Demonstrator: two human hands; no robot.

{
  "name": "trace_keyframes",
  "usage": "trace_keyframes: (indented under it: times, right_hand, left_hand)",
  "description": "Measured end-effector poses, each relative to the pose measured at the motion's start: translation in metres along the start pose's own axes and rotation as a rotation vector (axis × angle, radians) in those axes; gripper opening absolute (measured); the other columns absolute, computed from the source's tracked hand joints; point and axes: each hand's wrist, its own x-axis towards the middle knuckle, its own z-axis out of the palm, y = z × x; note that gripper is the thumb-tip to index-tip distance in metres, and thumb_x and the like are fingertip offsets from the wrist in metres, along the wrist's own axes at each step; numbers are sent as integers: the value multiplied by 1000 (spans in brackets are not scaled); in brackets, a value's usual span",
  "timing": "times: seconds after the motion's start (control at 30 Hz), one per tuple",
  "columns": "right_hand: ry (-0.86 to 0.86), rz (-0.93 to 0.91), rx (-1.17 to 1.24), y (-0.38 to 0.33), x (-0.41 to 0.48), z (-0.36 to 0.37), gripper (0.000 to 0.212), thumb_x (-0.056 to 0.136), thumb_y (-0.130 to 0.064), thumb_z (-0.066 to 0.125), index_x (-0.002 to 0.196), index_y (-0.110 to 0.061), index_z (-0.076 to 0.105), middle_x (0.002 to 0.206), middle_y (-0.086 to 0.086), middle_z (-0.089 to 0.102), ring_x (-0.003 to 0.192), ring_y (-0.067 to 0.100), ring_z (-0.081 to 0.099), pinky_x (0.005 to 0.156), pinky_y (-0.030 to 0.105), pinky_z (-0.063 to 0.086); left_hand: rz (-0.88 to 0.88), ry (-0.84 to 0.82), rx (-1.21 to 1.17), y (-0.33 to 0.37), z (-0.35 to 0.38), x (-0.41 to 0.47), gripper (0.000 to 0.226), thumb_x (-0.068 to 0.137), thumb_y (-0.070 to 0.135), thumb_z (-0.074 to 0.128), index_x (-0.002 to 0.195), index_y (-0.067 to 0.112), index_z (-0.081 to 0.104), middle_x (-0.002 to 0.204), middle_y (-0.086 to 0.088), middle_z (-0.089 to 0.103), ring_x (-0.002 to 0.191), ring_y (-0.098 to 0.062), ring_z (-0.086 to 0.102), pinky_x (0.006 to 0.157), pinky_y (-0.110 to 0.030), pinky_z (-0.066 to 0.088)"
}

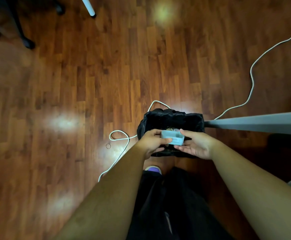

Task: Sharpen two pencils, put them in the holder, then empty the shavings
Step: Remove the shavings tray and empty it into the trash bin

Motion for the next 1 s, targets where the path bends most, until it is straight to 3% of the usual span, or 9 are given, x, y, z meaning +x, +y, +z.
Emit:
trace_keyframes:
  times: [0.13,0.23,0.3,0.4,0.5,0.57,0.67,0.73,1.0]
  right_hand:
    - [-100,-108,-29,-4,-11,-6,30,95,-9,46,120,-21,56,110,17,63,91,31,65,67,26,61]
    - [-56,-216,-160,-7,-13,-6,35,92,-1,48,118,-23,57,108,14,62,91,30,65,69,25,60]
    - [35,-330,-288,-5,-8,-6,40,91,0,50,125,-18,54,100,12,60,89,24,63,77,29,59]
    - [310,-557,-727,-1,3,-5,49,86,-3,59,130,-22,51,117,13,61,104,26,60,97,40,49]
    - [520,-700,-1116,10,15,4,55,85,-4,57,136,-20,43,129,8,52,114,29,53,100,38,43]
    - [527,-709,-1325,22,26,10,56,86,-1,52,138,-19,38,130,8,47,113,31,50,93,40,45]
    - [339,-511,-1659,38,43,13,58,82,5,50,135,-17,39,126,13,47,108,35,51,86,45,49]
    - [345,-506,-1648,42,47,10,62,80,8,48,135,-16,38,126,13,46,108,36,50,86,46,48]
    - [355,-515,-1557,43,41,4,65,79,13,45,136,-17,38,126,13,47,109,33,54,89,45,48]
  left_hand:
    - [209,-13,122,-3,-5,-5,49,78,-10,66,119,13,53,124,-13,59,105,-21,60,82,-28,54]
    - [289,42,218,-4,-4,-6,58,73,-12,69,121,17,53,127,-17,57,107,-26,63,87,-35,55]
    - [299,131,315,-7,-3,-6,68,73,-8,71,130,21,47,131,-14,54,115,-26,59,92,-36,53]
    - [260,342,738,-14,-7,-9,71,76,9,71,138,23,39,142,-12,40,127,-28,47,106,-37,42]
    - [42,387,1021,-25,-6,-13,64,81,22,61,139,27,36,151,-15,20,135,-32,34,109,-40,34]
    - [-87,292,933,-36,-4,-8,64,83,20,55,142,24,31,145,-20,27,131,-34,38,108,-38,36]
    - [-94,265,813,-43,-3,2,57,84,10,47,139,7,32,134,-23,46,122,-36,48,100,-35,42]
    - [-64,313,827,-44,-5,6,49,86,6,47,133,0,37,130,-23,51,120,-37,50,97,-35,43]
    - [-36,313,771,-44,-10,5,35,86,8,48,120,0,51,120,-20,60,112,-36,56,95,-36,47]
